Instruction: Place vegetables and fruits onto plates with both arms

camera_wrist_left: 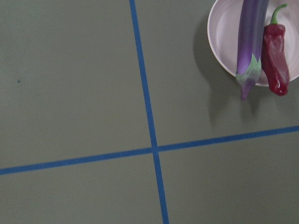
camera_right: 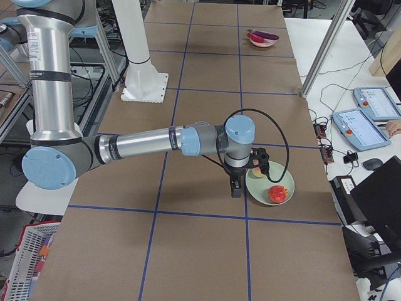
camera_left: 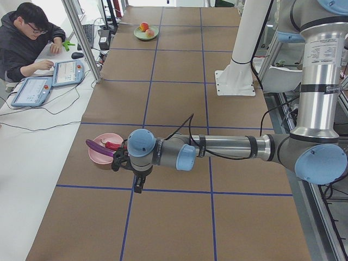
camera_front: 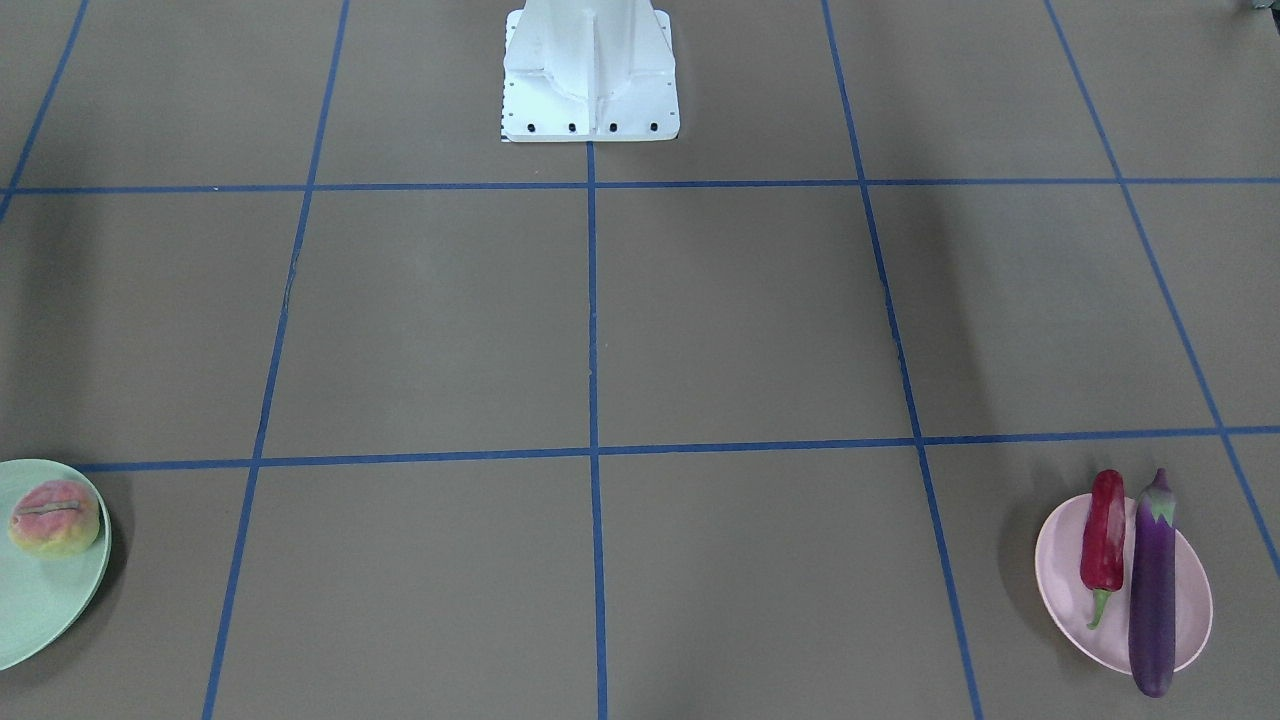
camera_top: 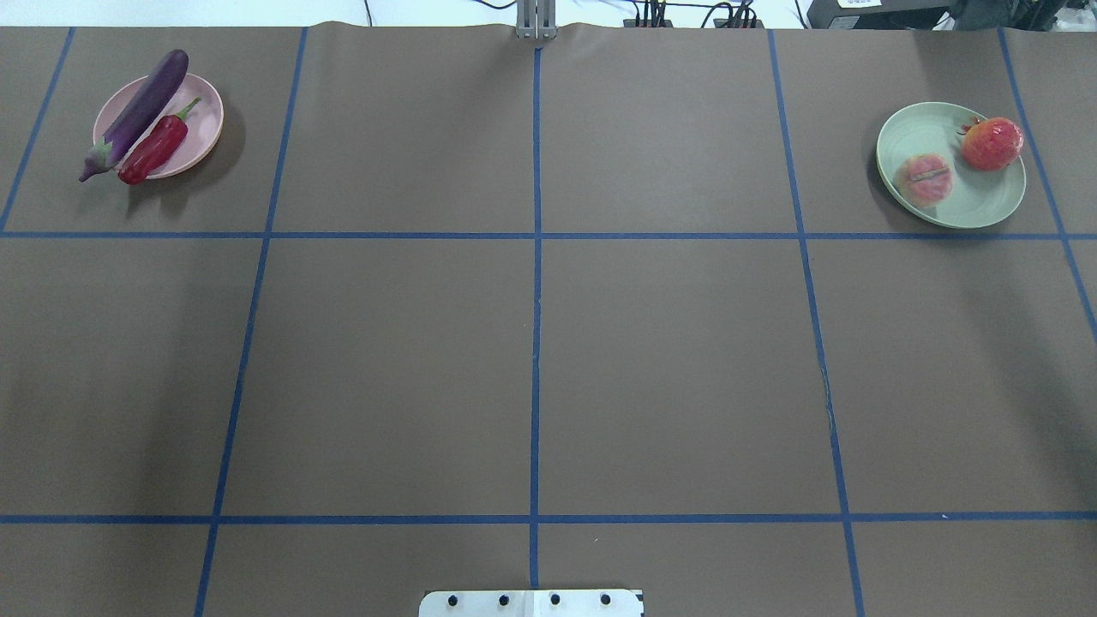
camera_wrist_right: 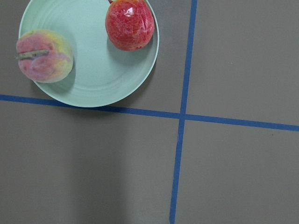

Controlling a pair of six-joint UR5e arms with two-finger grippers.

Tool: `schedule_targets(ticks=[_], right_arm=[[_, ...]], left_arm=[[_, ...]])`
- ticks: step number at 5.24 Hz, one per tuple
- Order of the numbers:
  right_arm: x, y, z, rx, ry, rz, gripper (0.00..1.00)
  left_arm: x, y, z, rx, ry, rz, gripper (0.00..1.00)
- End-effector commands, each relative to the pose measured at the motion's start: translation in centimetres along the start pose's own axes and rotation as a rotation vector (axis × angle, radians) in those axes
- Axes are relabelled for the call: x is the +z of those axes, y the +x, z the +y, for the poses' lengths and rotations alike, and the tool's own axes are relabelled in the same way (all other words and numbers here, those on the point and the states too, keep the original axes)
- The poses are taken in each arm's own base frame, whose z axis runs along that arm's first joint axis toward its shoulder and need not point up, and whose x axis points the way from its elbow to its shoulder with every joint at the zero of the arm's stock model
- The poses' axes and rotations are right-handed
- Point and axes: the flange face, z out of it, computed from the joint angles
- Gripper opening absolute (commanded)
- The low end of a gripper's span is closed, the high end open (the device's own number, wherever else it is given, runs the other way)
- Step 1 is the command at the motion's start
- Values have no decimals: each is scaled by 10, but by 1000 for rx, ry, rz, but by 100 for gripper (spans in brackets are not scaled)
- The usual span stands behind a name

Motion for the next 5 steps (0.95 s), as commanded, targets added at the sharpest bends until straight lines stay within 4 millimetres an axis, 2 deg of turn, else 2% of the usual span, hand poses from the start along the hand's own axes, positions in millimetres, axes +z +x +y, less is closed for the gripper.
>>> schedule_targets(ticks=[1,2,4,5], right_arm=[[-1,-1,0,-2,2,0,100],[-1,-1,0,-2,2,0,100],[2,-3,-1,-6,-3,-3,100],[7,-6,-1,-10,-15,-4,100]], left_arm=[[7,1,11,33,-67,-3,100],[5,-10,19,13,-83,8,100],[-9,-12,22,14,-54,-3,100],[-9,-14,20,23,-59,-45,100]])
